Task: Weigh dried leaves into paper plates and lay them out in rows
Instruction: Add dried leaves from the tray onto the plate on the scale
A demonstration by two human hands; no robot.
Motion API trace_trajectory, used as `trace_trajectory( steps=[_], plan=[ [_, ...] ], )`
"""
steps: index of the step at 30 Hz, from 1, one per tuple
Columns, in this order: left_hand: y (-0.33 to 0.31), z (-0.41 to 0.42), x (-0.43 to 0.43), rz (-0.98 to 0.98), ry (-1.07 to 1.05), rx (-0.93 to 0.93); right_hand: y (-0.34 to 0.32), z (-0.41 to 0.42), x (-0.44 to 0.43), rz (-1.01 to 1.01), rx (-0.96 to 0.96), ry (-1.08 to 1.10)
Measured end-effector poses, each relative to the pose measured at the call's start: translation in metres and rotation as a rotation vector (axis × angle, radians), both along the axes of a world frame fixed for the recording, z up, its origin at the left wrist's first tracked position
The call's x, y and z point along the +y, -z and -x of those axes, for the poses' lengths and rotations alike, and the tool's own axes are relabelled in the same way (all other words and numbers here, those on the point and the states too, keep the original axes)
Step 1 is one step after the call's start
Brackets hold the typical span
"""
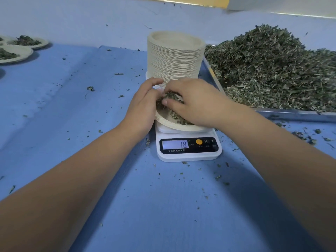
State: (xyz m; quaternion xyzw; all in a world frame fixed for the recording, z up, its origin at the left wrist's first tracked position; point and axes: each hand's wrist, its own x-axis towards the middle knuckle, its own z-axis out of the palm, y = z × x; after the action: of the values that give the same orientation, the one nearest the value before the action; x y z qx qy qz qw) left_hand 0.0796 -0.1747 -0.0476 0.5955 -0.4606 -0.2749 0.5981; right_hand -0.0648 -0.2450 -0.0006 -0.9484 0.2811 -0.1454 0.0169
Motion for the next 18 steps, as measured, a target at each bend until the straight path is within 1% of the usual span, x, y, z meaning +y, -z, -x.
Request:
trace_trajectory(
  steps=[4, 8, 12, 18],
  plan=[
    [-0.001, 0.000, 0.000, -0.006, -0.020, 0.025, -0.008, -0.003, -0.002, -0.015, -0.190, -0.028],
    [0.002, -0.003, -0.003, -0.014, -0.048, 0.075, -0.024, 0.002, -0.005, -0.057, -0.354, 0.048],
    [0.001, -0.003, -0.003, 0.009, -0.062, 0.105, -0.029, 0.009, -0.008, -0.038, -0.329, 0.090],
    [0.001, -0.004, -0.005, 0.010, -0.099, 0.100, -0.030, 0.013, -0.007, -0.090, -0.383, 0.114]
  ],
)
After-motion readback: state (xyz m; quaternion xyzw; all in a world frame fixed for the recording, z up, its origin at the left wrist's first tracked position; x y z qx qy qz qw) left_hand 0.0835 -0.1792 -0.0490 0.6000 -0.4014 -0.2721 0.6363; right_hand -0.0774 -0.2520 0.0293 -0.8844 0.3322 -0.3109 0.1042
